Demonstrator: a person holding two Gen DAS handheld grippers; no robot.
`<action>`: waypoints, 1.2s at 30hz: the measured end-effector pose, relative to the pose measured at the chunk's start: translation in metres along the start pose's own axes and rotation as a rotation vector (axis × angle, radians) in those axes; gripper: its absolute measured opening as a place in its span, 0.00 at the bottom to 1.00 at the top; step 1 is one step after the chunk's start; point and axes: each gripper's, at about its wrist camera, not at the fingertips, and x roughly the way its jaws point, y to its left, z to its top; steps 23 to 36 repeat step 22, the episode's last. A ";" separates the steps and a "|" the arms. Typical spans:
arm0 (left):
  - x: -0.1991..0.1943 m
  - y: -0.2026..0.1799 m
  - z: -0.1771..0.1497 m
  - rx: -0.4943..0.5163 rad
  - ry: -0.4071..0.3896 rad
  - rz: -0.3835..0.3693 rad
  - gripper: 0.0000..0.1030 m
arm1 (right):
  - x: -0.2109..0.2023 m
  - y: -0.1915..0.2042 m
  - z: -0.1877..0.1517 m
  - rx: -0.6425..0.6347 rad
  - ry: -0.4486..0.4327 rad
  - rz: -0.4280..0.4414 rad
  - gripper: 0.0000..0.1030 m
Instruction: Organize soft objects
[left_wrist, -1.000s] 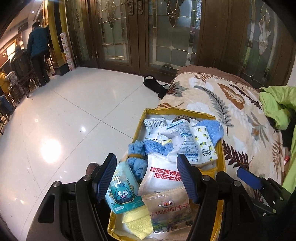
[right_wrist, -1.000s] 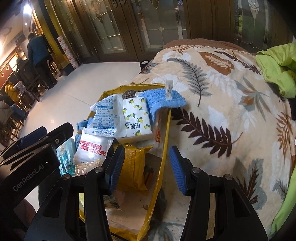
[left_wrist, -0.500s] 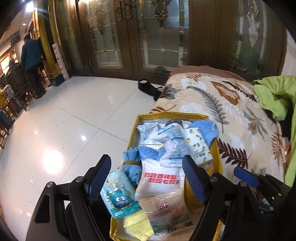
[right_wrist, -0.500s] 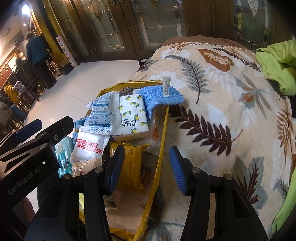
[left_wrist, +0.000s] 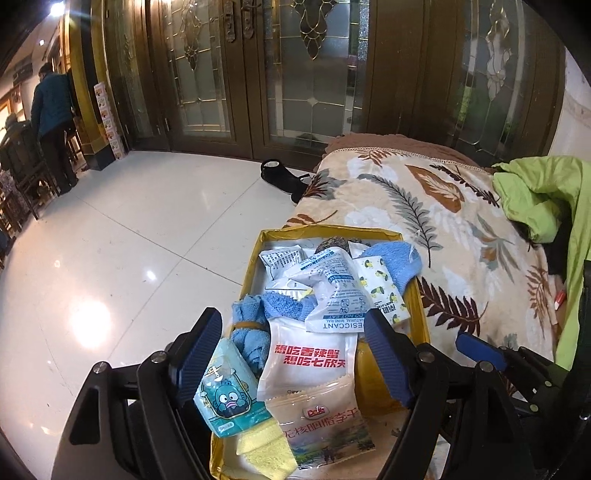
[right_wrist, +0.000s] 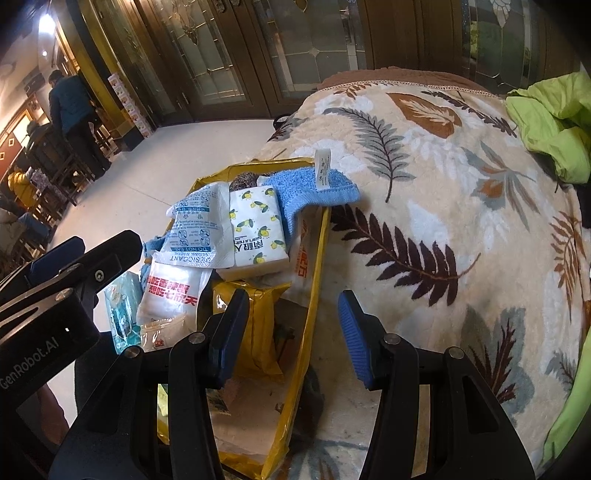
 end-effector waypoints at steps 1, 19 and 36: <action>0.001 0.001 0.000 -0.005 0.003 -0.002 0.77 | 0.000 0.000 0.000 0.002 0.000 0.000 0.49; -0.015 -0.008 -0.001 0.008 -0.046 -0.026 0.77 | -0.013 -0.016 0.005 0.041 -0.033 -0.004 0.49; -0.020 -0.014 -0.001 0.028 -0.056 -0.016 0.77 | -0.019 -0.027 0.005 0.069 -0.039 0.003 0.49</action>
